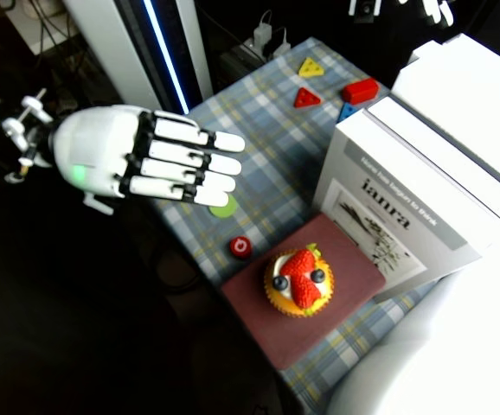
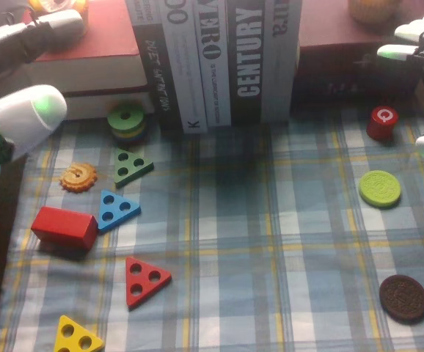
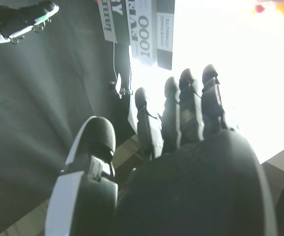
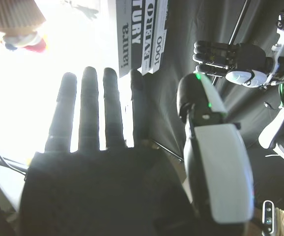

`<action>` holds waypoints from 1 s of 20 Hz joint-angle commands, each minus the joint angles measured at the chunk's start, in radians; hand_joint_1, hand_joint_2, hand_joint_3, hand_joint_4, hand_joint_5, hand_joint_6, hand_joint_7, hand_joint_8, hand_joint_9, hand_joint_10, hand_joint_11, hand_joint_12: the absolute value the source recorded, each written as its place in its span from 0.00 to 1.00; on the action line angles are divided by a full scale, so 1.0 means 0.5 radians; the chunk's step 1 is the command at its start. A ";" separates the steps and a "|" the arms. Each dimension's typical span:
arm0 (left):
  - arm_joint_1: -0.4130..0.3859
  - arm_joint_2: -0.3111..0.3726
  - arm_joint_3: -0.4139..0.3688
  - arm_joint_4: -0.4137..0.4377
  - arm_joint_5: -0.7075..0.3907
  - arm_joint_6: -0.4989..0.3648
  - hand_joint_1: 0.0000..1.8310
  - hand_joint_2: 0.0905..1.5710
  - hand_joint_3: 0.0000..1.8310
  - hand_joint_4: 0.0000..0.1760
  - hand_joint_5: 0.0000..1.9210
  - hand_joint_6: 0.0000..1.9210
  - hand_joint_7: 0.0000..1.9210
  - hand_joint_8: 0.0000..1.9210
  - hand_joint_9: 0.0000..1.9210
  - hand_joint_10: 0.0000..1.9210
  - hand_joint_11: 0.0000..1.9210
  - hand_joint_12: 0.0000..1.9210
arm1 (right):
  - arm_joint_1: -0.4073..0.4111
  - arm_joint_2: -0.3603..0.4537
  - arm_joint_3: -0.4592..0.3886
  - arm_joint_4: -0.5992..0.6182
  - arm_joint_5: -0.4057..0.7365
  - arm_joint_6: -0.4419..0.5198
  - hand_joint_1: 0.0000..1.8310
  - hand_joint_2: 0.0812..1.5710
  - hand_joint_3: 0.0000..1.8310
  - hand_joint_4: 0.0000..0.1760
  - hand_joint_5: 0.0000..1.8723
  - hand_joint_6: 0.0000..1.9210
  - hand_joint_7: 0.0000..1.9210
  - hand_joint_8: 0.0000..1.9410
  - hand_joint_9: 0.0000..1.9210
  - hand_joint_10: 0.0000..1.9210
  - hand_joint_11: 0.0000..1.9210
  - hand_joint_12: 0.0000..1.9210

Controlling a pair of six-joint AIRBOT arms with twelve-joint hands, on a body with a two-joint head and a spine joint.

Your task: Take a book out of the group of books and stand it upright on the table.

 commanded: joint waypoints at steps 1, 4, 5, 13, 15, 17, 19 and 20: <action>-0.007 0.013 0.004 0.012 -0.247 -0.016 0.07 0.84 0.01 1.00 0.15 0.00 0.08 0.00 0.06 0.00 0.00 0.12 | 0.034 -0.011 0.013 0.029 0.231 0.007 0.36 0.80 0.00 0.23 0.22 0.00 0.14 0.00 0.12 0.01 0.00 0.33; -0.007 0.010 0.009 0.005 -0.233 -0.016 0.08 0.85 0.00 1.00 0.16 0.00 0.08 0.00 0.07 0.00 0.01 0.11 | 0.189 -0.059 0.070 -0.025 0.231 0.007 0.33 0.80 0.00 0.25 0.21 0.00 0.13 0.00 0.11 0.00 0.00 0.30; -0.007 0.006 0.012 0.004 -0.226 -0.016 0.08 0.85 0.00 1.00 0.16 0.00 0.09 0.00 0.07 0.00 0.01 0.11 | 0.275 -0.084 0.101 -0.060 0.219 0.004 0.15 0.81 0.01 0.59 0.12 0.00 0.07 0.00 0.05 0.00 0.00 0.21; 0.000 -0.011 0.022 0.004 -0.200 -0.016 0.08 0.85 0.00 1.00 0.15 0.00 0.08 0.00 0.06 0.00 0.00 0.08 | 0.949 -0.222 0.316 -0.422 -0.276 -0.083 0.00 0.69 0.00 1.00 0.13 0.00 0.00 0.00 0.00 0.00 0.00 0.00; 0.001 -0.017 0.027 0.004 -0.186 -0.017 0.08 0.85 0.00 1.00 0.16 0.00 0.09 0.00 0.07 0.00 0.01 0.09 | 1.052 -0.250 0.364 -0.475 -0.381 -0.089 0.00 0.69 0.00 1.00 0.13 0.00 0.00 0.00 0.00 0.00 0.00 0.00; 0.001 -0.023 0.032 0.004 -0.175 -0.017 0.09 0.85 0.00 1.00 0.16 0.00 0.09 0.00 0.07 0.00 0.01 0.10 | 1.167 -0.284 0.412 -0.556 -0.522 -0.090 0.00 0.69 0.00 1.00 0.14 0.00 0.00 0.00 0.00 0.00 0.01 0.01; 0.001 -0.029 0.036 0.004 -0.172 -0.020 0.09 0.85 0.00 0.94 0.17 0.00 0.09 0.00 0.07 0.00 0.01 0.10 | 1.256 -0.317 0.447 -0.638 -0.645 -0.090 0.00 0.68 0.00 1.00 0.16 0.01 0.00 0.00 0.00 0.00 0.07 0.03; 0.001 -0.030 0.037 0.004 -0.171 -0.022 0.09 0.85 0.00 0.89 0.18 0.01 0.10 0.00 0.07 0.00 0.01 0.10 | 1.289 -0.331 0.459 -0.669 -0.689 -0.090 0.00 0.68 0.00 1.00 0.16 0.01 0.00 0.00 0.00 0.00 0.06 0.03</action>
